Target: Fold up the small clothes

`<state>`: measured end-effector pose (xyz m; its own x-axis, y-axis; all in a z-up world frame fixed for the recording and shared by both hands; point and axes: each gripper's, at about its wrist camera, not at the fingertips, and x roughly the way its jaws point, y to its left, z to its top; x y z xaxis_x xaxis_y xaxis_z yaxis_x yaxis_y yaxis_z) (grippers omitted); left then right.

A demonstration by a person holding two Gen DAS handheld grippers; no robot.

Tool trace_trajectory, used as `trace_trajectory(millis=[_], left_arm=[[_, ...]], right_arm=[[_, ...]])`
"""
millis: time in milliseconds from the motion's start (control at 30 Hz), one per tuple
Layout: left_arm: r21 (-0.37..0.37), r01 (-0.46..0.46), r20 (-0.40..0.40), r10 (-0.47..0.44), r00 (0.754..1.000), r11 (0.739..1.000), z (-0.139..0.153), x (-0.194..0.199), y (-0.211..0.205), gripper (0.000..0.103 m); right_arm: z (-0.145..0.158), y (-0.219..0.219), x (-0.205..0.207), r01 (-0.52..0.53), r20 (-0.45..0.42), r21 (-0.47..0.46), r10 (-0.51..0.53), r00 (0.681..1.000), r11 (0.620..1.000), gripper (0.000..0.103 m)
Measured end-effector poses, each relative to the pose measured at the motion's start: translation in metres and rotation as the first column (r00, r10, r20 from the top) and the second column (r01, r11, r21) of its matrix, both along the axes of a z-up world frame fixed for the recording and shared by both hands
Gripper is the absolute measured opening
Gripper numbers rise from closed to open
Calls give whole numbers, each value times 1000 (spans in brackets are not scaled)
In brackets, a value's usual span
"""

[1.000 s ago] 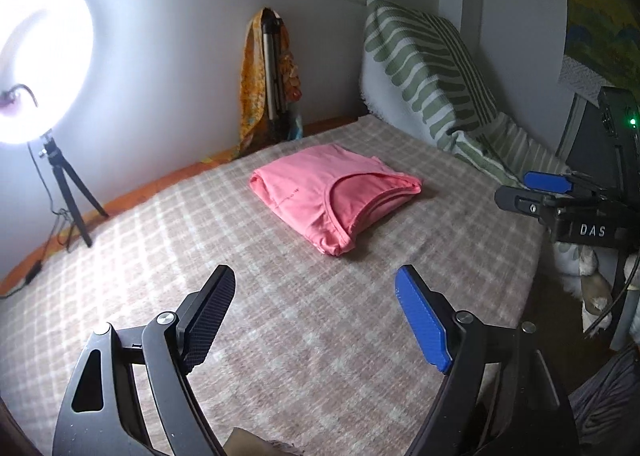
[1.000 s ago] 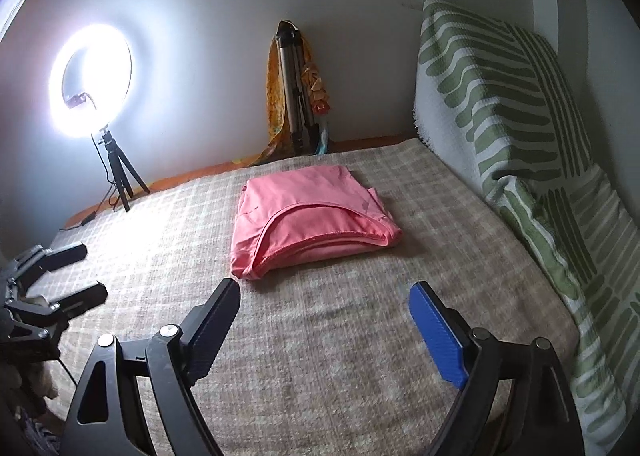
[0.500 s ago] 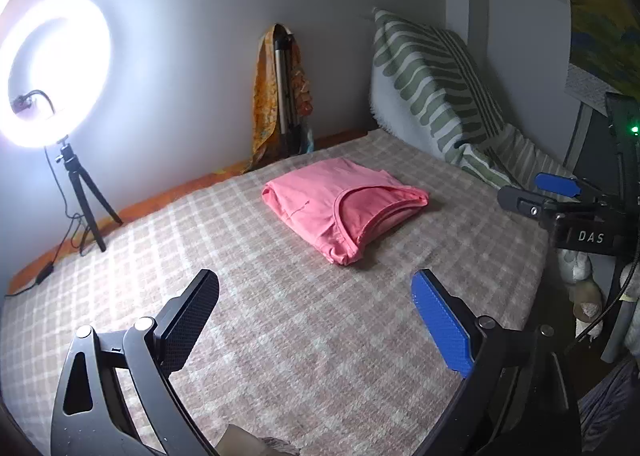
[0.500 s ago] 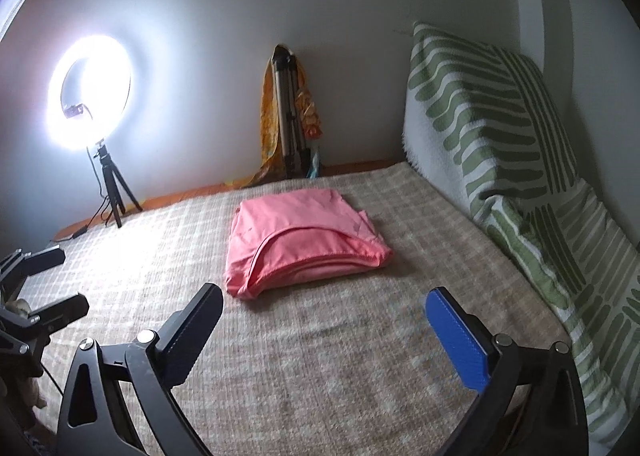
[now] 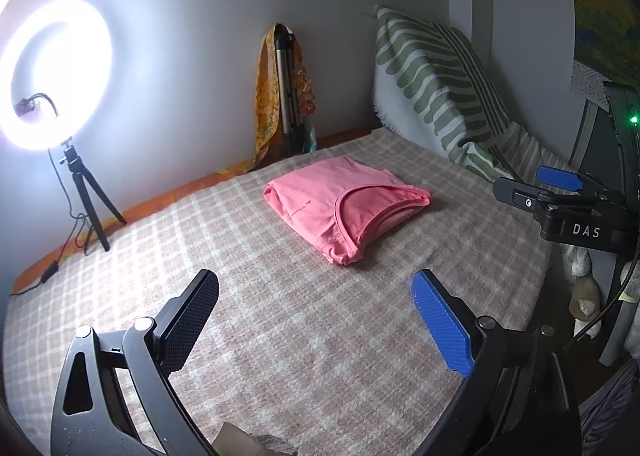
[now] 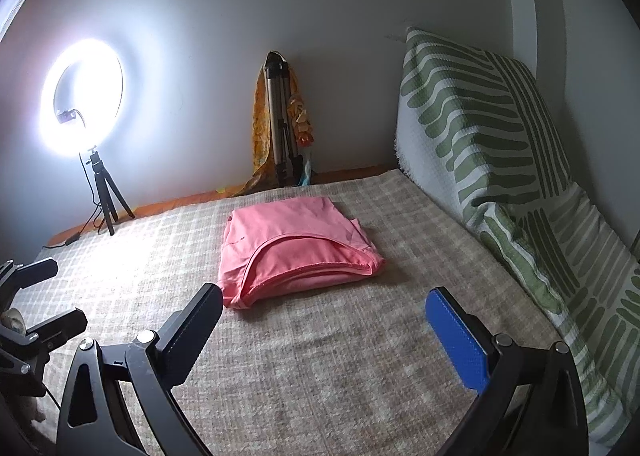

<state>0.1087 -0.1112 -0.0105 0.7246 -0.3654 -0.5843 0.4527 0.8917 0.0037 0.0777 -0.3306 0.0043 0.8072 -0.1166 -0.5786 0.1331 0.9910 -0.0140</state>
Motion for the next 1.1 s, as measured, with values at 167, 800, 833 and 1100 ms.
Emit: trace_trajectory(millis=[167,800,833,1100], left_arm=[[-5,-1,1,1,1000,1000,0,0,0,97],[-10,-5,5,5,1000,1000,4,-3,3,97],[-11,-5,5,6,1000,1000,4,-3,3,97],[-10,-5,8,5,1000,1000,5,-3,4,97]], right_arm=[[1,1,2,2,6,2,-2,1000,1000,103],[0,3,5,-6,6,0,6,1000,1000,103],[-1,4,5,-5,5,4,5,1000,1000,103],[-1,7,3,2,8,8,-2,1000,1000,103]])
